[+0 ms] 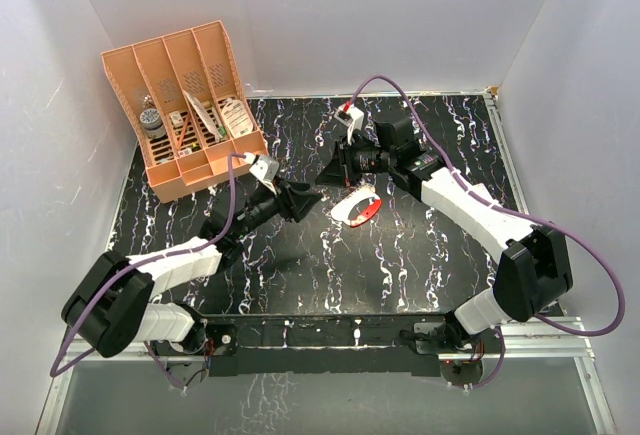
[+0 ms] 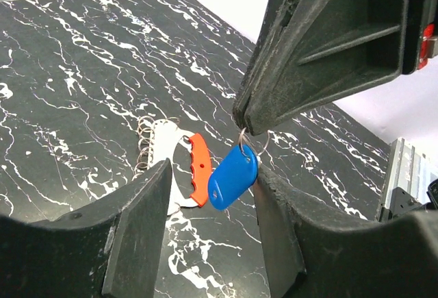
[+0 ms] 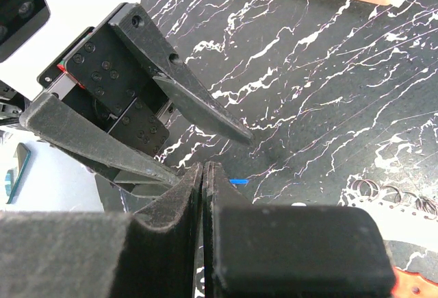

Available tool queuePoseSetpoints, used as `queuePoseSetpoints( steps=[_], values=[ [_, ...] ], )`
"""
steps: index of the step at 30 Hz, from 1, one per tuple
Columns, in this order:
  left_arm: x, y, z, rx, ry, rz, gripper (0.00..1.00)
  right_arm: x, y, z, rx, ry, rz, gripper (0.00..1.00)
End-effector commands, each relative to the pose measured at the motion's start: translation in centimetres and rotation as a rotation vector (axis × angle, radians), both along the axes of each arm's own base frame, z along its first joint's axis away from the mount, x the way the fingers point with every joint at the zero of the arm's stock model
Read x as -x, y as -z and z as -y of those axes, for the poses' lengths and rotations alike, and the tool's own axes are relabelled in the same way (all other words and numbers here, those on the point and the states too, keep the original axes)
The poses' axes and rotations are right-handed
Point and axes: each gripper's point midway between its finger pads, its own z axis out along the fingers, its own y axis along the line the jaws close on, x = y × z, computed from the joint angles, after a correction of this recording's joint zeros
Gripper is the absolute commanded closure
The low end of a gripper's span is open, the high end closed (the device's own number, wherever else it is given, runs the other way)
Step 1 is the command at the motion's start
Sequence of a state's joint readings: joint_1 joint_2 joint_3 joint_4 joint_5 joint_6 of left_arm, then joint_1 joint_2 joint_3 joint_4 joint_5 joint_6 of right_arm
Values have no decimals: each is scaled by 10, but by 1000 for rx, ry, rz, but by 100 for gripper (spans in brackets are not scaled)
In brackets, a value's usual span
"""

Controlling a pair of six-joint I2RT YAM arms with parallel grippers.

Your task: Put the keys on the keyring

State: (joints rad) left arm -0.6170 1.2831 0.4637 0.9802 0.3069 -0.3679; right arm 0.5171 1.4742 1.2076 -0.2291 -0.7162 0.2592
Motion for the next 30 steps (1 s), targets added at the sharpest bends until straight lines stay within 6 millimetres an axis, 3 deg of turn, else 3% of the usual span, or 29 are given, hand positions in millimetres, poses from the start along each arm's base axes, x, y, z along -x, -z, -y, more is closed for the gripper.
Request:
queuePoseSetpoints(
  steps=[1, 10, 23, 30],
  values=[
    [-7, -20, 3, 51, -11, 52, 50, -6, -23, -4, -31, -7, 69, 100],
    [-12, -13, 5, 41, -22, 50, 53, -5, -14, -2, 24, -19, 41, 100],
    [-11, -20, 9, 76, 4, 68, 92, -7, 0, 3, 93, -7, 9, 100],
    [-12, -12, 6, 29, -10, 57, 94, -11, 4, 5, 153, -16, -20, 100]
  ],
)
